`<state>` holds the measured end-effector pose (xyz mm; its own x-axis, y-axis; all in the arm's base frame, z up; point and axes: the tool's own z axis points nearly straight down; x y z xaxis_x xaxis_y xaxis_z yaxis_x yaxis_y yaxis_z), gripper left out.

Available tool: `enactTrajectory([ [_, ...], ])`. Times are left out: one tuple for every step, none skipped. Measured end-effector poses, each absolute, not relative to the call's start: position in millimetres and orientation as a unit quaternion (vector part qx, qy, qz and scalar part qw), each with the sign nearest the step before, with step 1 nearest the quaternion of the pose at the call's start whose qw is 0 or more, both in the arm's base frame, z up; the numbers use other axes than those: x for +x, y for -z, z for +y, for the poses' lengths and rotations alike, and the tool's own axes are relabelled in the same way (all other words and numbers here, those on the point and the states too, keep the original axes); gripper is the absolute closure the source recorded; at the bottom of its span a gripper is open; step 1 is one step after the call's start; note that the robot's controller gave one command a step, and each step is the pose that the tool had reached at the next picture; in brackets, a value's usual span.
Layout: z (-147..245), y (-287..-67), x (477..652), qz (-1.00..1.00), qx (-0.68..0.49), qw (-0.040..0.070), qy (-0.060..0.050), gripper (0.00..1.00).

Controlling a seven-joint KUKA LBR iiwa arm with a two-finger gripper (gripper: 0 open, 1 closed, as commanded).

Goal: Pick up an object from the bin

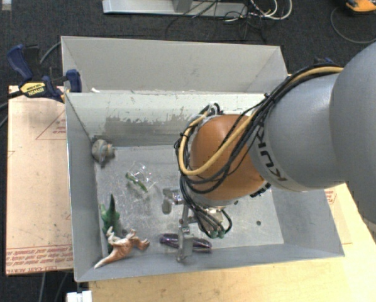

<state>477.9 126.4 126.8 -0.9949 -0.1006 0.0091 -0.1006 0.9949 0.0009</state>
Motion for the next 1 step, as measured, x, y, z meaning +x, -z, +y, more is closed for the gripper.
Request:
enactTrajectory([
  [105.2,-132.5,482.1,-0.999,0.039,0.0,0.001,0.0],
])
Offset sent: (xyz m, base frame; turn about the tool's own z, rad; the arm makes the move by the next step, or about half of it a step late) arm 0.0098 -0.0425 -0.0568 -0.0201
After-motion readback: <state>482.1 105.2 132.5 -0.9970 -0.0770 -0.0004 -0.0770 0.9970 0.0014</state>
